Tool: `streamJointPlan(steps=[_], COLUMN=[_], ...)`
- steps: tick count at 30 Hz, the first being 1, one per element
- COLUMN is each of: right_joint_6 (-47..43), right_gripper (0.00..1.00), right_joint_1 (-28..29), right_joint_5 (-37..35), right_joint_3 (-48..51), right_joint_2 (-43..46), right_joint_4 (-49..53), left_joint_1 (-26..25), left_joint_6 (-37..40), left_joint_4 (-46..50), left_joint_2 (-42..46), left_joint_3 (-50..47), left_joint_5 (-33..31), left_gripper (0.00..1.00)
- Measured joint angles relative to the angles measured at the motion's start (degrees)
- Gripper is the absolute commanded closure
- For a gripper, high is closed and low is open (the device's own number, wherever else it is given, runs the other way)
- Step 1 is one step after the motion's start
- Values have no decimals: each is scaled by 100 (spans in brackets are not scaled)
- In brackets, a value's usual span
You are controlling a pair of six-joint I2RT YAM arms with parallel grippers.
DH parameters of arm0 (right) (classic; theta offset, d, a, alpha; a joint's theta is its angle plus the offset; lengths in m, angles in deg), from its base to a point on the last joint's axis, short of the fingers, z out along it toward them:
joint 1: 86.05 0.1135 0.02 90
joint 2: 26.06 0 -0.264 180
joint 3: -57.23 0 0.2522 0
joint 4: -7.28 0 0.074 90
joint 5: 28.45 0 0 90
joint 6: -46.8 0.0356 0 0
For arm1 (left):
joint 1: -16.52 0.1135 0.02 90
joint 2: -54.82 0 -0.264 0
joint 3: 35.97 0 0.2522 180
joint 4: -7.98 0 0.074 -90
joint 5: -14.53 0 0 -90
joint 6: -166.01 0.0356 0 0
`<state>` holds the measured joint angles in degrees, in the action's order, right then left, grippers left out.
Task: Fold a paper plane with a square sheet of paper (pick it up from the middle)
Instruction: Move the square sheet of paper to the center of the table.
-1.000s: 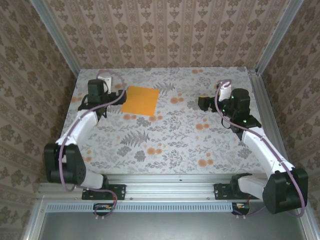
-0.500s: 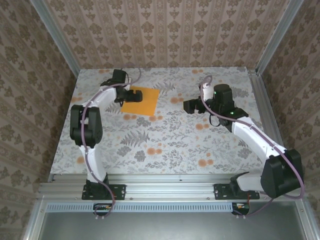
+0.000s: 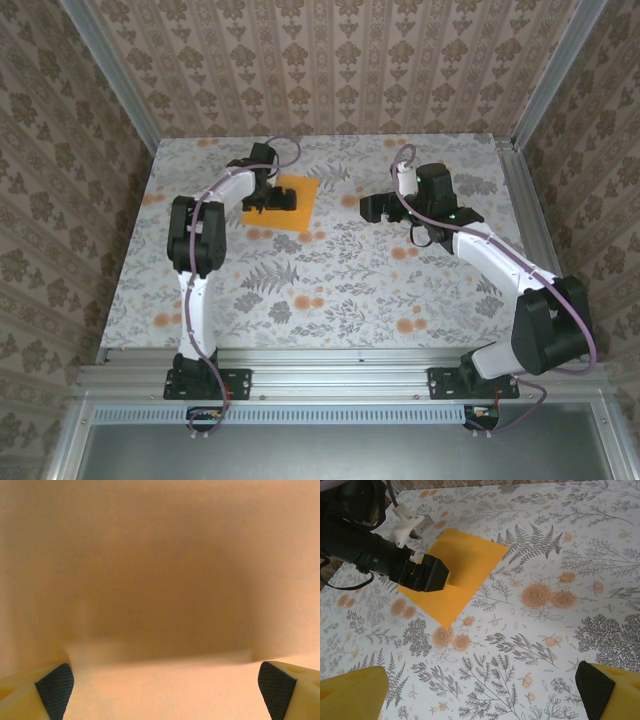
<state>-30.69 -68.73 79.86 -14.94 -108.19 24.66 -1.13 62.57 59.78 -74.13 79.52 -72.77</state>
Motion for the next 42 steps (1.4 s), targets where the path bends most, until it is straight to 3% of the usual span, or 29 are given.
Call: streamJointPlan(steps=[14, 19, 24, 35, 42], right_joint_6=[275, 295, 264, 96, 136], right_gripper=[0, 0, 0, 0, 0], right_joint_1=[0, 0, -7, -334, -356], right_joint_5=[-9, -39, -44, 197, 282], right_joint_3=[-37, -37, -35, 188, 479], right_joint_2=[-50, -50, -48, 595, 1043], right_joint_4=[-11, -11, 109, 1335, 1895], left_joint_1=[-581, -992, -1563, -2579, -2765], left_joint_6=[-37, -326, -791, -2378, -3189], left_joint_4=[516, 374, 374, 741, 837], left_joint_2=[0, 321, 647, 686, 820], left_joint_3=[-17, -575, -1075, -1049, -1161], left_joint_5=[-518, -629, -629, -597, -321], left_gripper=[0, 0, 0, 0, 0])
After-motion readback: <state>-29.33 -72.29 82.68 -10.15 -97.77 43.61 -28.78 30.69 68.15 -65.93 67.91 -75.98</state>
